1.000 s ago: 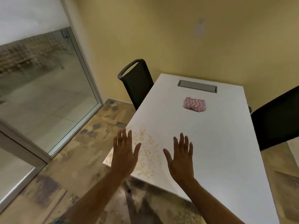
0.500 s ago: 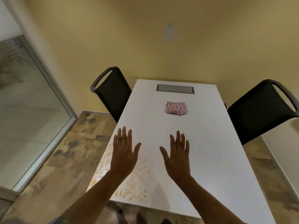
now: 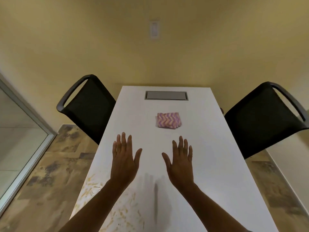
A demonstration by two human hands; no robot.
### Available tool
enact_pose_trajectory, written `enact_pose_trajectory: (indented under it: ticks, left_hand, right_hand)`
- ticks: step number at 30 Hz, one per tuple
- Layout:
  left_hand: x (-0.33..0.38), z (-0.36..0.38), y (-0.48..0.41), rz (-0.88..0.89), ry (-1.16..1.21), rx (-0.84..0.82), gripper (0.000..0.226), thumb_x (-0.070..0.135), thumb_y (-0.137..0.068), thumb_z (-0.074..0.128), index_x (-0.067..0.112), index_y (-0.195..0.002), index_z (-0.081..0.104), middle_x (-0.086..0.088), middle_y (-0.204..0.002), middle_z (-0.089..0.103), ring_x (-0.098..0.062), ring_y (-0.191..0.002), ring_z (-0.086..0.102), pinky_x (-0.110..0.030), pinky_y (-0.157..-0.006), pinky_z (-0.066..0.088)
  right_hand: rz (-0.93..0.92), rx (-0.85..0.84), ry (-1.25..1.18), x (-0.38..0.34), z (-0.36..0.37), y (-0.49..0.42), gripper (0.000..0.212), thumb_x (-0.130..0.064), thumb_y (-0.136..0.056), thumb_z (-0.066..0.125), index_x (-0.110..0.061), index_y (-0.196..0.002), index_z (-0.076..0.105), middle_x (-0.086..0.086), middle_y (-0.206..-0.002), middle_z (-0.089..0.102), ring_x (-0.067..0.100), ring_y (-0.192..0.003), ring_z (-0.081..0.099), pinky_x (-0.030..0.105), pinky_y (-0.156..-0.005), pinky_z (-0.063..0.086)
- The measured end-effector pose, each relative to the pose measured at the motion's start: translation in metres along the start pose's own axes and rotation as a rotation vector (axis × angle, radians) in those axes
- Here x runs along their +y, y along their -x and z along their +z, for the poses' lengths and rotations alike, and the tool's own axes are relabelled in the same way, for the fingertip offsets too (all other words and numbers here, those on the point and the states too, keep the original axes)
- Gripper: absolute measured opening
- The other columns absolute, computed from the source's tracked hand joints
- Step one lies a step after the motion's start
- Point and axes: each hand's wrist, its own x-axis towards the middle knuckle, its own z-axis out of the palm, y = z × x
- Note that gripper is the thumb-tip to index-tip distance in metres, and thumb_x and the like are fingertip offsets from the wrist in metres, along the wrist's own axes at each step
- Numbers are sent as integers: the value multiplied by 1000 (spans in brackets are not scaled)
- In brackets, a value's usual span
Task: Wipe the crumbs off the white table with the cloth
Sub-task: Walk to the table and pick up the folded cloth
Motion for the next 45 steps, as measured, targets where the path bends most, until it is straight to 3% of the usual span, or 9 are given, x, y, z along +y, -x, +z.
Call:
enact_pose_trajectory:
  ticks: [9,15,25,30,35,39,45]
  left_hand:
    - [-9,67,-90,95,61,-94,76,60,-103,21,18,-165,15,-4,-174,-4,-19,-159,-16,-34,-126,-15]
    - [-21,123,-145,145,59,-175,79,63,-101,10,17,-165,10,-7,-174,-7,-22,-159,-17,-38,-129,-11]
    - [-31,224,-204,61,175,-355,78,63,-98,10,24,-165,-1,-2,-174,-11,-17,-159,-18,-37,-130,-10]
    - [-27,260,-223,-14,215,-413,77,62,-99,16,24,-165,10,-2,-174,9,-20,-162,2,-39,-130,-3]
    - [-16,282,-237,-154,414,-389,64,54,-103,40,21,-158,34,-4,-159,49,-26,-144,50,-48,-126,26]
    - [-8,290,-252,-239,548,-390,62,50,-101,52,21,-154,41,-6,-156,52,-30,-139,55,-53,-117,43]
    - [0,300,-265,-257,562,-395,55,42,-101,59,15,-148,48,-8,-144,62,-29,-130,61,-47,-112,49]
  right_hand:
    - [55,-8,57,12,57,-69,76,-62,-106,19,-10,-160,30,13,-173,6,29,-161,-3,51,-131,4]
    - [106,4,100,34,97,-114,75,-61,-106,19,-8,-158,35,15,-172,12,30,-161,3,52,-130,9]
    - [127,-45,132,86,169,-184,78,-65,-103,14,-16,-164,20,8,-173,2,26,-160,-7,46,-131,2]
    - [135,-70,119,110,205,-213,74,-60,-104,25,-19,-164,14,5,-172,-6,25,-159,-10,40,-127,-9]
    - [158,-122,120,125,230,-236,70,-56,-106,26,-20,-164,12,9,-173,-4,29,-160,-8,43,-127,-9]
    - [167,-156,115,129,243,-249,67,-50,-109,32,-20,-165,10,9,-173,-4,30,-160,-9,40,-124,-15]
    - [167,-196,136,136,249,-258,60,-45,-109,17,-21,-164,14,9,-174,2,32,-160,-6,42,-125,-14]
